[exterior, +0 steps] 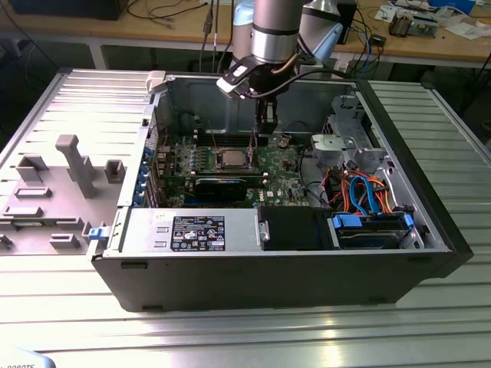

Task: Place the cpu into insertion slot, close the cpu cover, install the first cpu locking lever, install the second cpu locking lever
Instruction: 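Close the cpu cover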

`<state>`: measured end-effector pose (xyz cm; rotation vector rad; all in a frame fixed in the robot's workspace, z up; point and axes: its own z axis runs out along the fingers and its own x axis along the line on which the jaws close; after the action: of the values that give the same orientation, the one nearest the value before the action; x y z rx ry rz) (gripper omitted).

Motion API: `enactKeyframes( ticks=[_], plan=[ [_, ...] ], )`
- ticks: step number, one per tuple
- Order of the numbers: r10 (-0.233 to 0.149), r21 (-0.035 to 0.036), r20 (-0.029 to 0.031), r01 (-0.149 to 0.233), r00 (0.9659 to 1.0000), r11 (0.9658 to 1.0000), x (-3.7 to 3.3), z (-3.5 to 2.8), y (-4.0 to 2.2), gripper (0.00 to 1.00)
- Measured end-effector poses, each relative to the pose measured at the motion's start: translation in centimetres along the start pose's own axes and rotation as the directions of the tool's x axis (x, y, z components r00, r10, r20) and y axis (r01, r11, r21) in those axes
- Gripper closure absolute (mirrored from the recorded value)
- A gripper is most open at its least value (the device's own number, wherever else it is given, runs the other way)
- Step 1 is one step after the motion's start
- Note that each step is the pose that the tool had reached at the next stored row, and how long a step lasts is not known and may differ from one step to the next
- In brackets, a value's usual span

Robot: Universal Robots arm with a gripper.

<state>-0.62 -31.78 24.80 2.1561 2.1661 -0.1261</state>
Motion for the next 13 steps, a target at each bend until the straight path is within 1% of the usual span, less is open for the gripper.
enactKeyframes(
  ticks=[13],
  plan=[
    [0.0,0.0001,0.0003,0.0,1.0,1.0,0.08,-0.01,-0.91,0.89]
  ],
)
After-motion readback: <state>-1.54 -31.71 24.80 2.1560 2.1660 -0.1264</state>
